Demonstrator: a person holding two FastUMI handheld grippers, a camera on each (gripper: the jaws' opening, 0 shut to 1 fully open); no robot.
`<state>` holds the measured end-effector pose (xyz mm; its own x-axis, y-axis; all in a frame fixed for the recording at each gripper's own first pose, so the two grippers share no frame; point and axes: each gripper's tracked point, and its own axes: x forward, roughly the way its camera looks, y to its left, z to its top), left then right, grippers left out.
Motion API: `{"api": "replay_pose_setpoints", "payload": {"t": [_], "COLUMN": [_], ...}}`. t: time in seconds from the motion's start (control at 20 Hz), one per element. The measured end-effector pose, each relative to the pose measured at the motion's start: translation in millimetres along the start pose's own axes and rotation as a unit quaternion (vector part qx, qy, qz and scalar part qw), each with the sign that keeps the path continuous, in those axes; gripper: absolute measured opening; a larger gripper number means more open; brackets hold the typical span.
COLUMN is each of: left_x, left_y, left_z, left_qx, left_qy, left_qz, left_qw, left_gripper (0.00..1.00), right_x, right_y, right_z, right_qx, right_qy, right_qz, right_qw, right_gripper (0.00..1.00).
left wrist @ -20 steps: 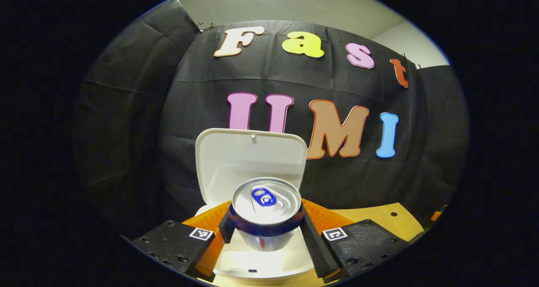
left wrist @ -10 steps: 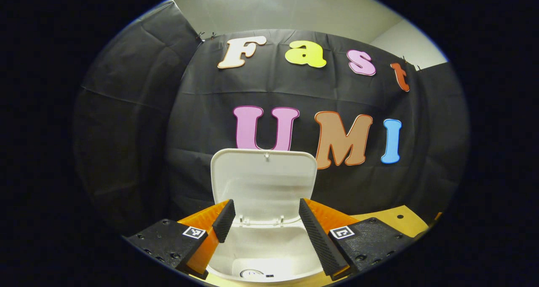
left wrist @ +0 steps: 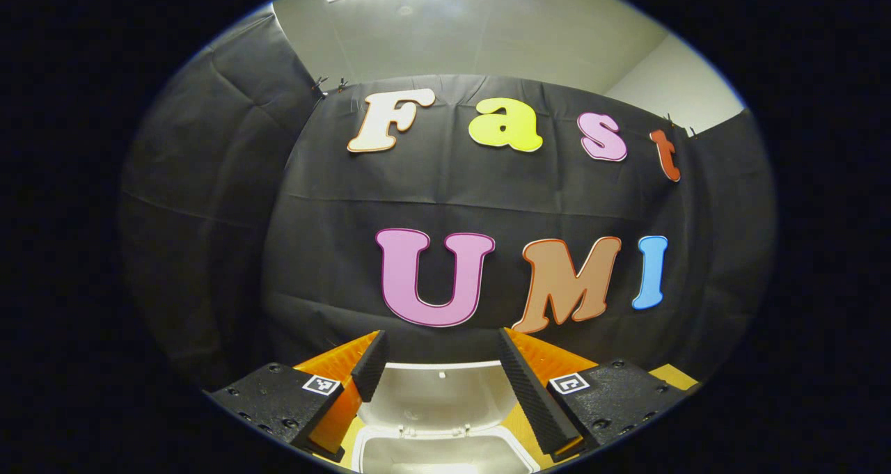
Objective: Press the lid of the desktop garbage bin to open it, pick up the crumpled paper on the desktop and throw it into the bin, then pick up the pop can on the desktop and drop it into the bin, and finally close the garbage bin lid.
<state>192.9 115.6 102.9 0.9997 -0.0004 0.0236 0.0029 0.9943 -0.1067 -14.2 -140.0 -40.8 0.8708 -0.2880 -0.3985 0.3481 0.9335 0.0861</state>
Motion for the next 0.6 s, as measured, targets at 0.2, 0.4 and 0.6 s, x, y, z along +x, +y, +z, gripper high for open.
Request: {"api": "replay_pose_setpoints", "payload": {"t": [0.2, 0.4, 0.6], "left_x": [34.2, 46.6, 37.5], "left_y": [2.7, 1.2, 0.8], "left_z": [-13.0, -42.5, -51.7], "left_qx": [0.006, -0.003, -0.001], "left_qy": [0.025, 0.067, 0.078], "left_qz": [0.001, -0.003, -0.003], "left_qw": [1.000, 0.998, 0.997], "left_gripper": [0.93, 0.92, 0.92], "right_x": [-7.1, -12.4, -14.4], "right_y": [-6.1, -13.1, -13.5], "right_z": [4.2, 9.4, 7.2], "right_qx": [0.014, 0.020, 0.019], "right_qy": [-0.007, -0.013, -0.012], "right_qz": [-0.007, -0.017, -0.018], "right_qw": [1.000, 1.000, 1.000], "right_gripper": [0.95, 0.96, 0.96]}}
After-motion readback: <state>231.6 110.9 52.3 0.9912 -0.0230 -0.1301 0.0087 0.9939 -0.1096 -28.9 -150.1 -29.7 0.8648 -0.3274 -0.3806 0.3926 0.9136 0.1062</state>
